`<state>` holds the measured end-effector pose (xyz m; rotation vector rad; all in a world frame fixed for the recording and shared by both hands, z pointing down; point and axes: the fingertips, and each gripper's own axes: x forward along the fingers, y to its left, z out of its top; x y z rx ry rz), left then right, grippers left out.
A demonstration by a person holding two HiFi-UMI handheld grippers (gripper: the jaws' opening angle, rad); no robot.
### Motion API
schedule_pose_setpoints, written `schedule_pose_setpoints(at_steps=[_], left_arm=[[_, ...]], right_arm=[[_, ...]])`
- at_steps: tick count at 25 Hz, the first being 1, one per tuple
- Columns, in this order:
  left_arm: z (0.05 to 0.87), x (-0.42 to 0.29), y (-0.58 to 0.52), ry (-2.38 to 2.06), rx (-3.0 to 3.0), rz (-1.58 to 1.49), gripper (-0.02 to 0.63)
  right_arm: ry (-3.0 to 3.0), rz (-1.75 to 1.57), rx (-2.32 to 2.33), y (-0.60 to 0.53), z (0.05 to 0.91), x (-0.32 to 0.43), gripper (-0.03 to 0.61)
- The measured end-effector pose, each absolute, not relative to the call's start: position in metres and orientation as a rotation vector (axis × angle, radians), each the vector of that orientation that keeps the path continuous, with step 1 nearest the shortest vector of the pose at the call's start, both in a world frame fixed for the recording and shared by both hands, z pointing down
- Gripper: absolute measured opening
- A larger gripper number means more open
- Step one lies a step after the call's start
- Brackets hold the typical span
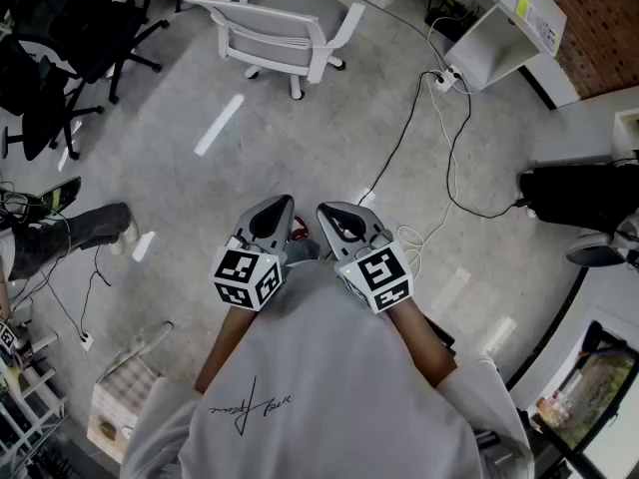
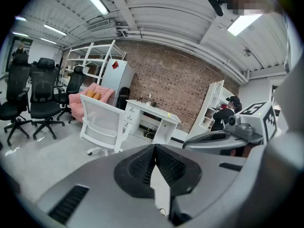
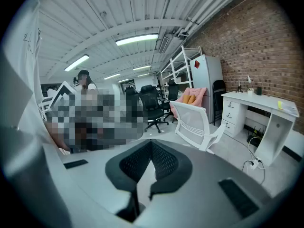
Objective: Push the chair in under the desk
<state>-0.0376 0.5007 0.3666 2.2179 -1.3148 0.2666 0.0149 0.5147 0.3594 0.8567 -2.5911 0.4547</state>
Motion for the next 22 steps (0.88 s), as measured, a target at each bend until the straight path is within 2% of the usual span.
schedule_pose_setpoints(at_steps=[11,22], left_arm=[[0.376,-0.075,0.516,-1.261,2.254,0.276,0.005],[0.374,-0.089,0.523,-1.292,2.259,0.256,0.006]], right_arm=[[-2.571,0.396,0.875,0.541,0.366,-0.031,0.026],[-2.537,0.466,0.964,0.535,0.363,-0.034,0.028]])
